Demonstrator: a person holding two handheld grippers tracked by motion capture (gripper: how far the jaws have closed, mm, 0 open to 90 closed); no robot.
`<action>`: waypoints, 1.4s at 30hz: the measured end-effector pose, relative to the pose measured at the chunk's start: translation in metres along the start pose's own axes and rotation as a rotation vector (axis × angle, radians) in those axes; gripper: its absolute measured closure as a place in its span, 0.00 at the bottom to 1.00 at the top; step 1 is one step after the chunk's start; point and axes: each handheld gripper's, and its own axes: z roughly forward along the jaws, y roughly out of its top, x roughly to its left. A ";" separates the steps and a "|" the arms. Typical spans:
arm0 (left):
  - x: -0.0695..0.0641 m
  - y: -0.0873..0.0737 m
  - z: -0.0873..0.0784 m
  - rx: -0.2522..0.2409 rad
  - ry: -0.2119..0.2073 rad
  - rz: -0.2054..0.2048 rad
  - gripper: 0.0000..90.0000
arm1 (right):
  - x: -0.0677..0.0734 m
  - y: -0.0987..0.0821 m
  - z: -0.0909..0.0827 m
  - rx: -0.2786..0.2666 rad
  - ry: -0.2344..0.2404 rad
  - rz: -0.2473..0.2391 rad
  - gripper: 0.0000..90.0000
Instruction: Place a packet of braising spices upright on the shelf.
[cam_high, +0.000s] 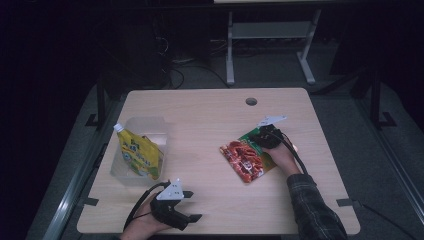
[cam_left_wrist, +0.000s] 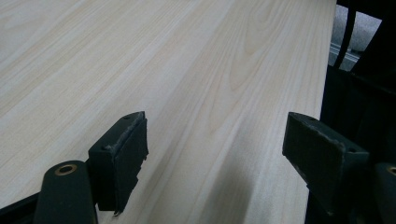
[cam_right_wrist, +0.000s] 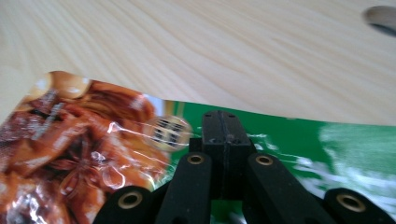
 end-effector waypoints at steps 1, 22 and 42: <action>0.000 0.000 0.000 0.000 0.000 0.001 0.24 | 0.003 0.000 0.001 0.004 0.010 -0.005 1.00; -0.002 0.001 0.000 0.001 0.004 0.006 0.24 | 0.069 0.008 0.016 0.027 0.202 -0.150 1.00; 0.003 0.010 -0.004 -0.014 0.061 -0.037 0.23 | 0.123 0.013 0.004 0.046 0.300 -0.169 0.74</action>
